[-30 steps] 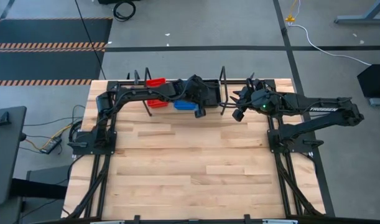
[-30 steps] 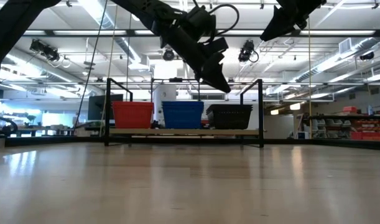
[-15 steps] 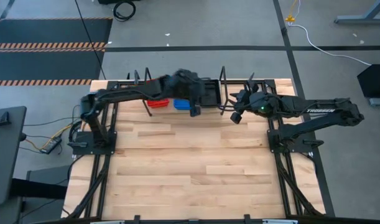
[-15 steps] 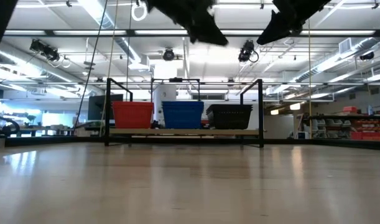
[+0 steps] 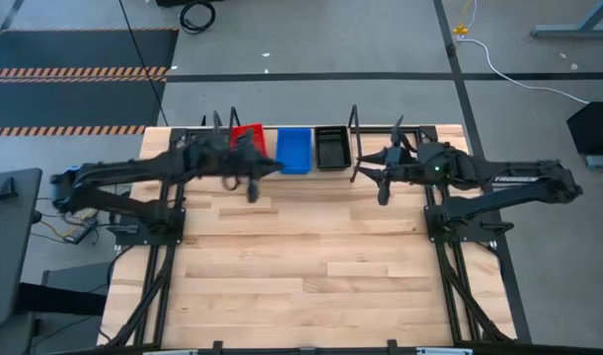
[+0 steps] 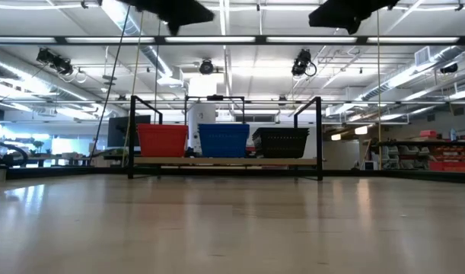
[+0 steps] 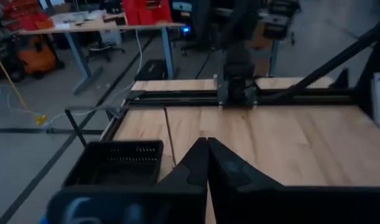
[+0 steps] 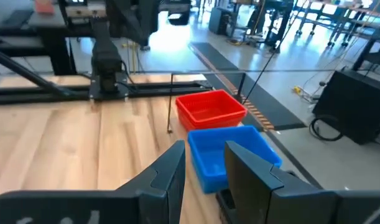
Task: Stack baskets on shelf by color
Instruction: Return to Home Position
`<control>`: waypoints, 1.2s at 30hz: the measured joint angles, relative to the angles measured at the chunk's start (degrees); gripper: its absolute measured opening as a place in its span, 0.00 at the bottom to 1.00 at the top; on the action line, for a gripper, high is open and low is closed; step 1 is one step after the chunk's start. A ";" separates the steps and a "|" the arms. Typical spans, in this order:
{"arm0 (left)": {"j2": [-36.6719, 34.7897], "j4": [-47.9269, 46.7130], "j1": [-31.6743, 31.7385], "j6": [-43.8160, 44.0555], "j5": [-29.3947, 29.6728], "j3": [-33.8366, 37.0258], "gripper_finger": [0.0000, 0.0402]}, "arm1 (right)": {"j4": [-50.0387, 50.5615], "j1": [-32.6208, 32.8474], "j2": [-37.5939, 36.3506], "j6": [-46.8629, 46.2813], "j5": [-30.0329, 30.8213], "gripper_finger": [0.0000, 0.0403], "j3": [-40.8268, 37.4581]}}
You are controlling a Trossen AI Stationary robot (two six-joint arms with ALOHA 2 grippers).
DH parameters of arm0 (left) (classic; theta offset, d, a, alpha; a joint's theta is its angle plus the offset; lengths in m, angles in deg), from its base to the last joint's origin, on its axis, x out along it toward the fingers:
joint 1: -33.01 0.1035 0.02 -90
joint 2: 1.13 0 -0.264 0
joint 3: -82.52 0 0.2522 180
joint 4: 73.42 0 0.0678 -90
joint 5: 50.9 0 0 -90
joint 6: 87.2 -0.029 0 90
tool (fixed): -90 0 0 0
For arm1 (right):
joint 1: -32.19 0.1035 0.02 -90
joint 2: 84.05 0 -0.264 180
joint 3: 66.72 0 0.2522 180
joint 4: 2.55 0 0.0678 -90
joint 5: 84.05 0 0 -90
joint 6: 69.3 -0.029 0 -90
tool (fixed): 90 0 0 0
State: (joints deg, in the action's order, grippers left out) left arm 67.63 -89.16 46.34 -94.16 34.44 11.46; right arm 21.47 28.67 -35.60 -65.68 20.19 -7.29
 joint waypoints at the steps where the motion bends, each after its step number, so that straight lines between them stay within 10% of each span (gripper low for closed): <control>1: -2.72 0.64 -0.26 0.47 0.11 2.98 0.02 | 0.02 0.00 -0.88 -0.17 -0.06 0.29 -0.65; 13: -33.66 8.89 -1.74 6.19 0.39 31.73 0.01 | -8.25 0.13 -22.70 -5.30 -5.70 0.29 -19.84; 36: -64.61 -0.52 -7.72 10.88 4.46 53.11 0.01 | -13.26 0.13 -46.25 -4.63 -10.38 0.28 -43.27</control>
State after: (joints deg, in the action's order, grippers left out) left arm 3.03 -89.68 38.61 -83.28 38.90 64.57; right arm 8.20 28.80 -81.85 -70.31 9.81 -50.55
